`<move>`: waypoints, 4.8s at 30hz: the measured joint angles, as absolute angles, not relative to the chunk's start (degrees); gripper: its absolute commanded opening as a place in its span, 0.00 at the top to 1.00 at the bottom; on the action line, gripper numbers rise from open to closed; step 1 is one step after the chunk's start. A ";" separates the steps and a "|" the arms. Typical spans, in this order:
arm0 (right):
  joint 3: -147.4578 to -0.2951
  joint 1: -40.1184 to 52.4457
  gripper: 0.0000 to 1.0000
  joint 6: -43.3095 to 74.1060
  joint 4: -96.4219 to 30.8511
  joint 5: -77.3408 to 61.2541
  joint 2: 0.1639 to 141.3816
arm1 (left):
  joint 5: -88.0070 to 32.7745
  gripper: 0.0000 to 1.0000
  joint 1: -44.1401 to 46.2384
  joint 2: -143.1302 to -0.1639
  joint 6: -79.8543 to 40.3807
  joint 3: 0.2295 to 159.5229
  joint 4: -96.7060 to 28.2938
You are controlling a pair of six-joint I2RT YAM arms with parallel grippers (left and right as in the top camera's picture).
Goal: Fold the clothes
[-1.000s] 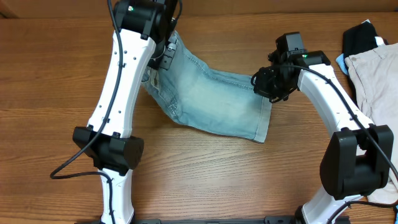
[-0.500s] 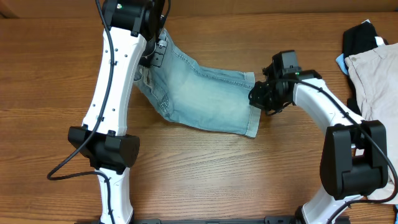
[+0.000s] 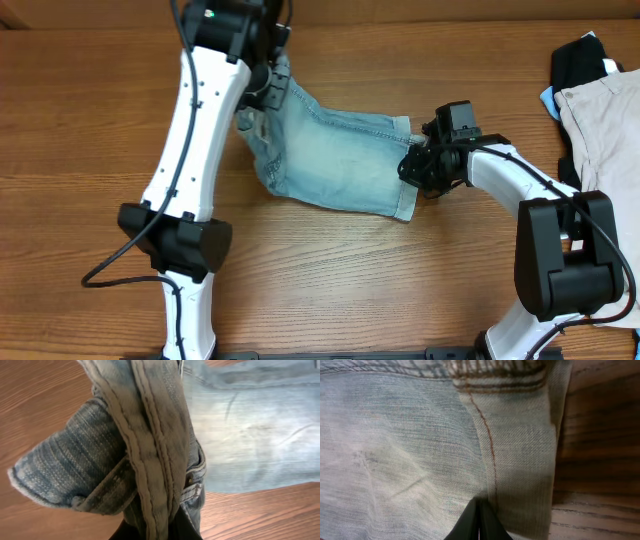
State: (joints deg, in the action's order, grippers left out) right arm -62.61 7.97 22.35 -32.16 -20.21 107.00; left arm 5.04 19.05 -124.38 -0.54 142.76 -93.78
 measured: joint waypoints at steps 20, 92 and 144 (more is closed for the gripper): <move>-62.61 7.97 0.96 23.97 -32.67 -19.22 107.00 | -6.35 0.96 33.10 -124.38 -4.25 126.67 -75.83; -64.82 7.35 0.96 19.29 -31.73 -16.53 110.19 | 6.22 0.96 19.57 -121.01 -3.49 142.78 -92.82; -67.51 -18.79 0.17 18.26 -48.69 -20.95 86.11 | -8.80 0.00 37.56 -137.19 11.51 131.98 -83.37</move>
State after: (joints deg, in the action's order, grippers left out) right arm -67.51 -18.79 18.26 -48.69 -20.95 86.11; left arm -8.80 37.56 -137.19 11.51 131.98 -83.37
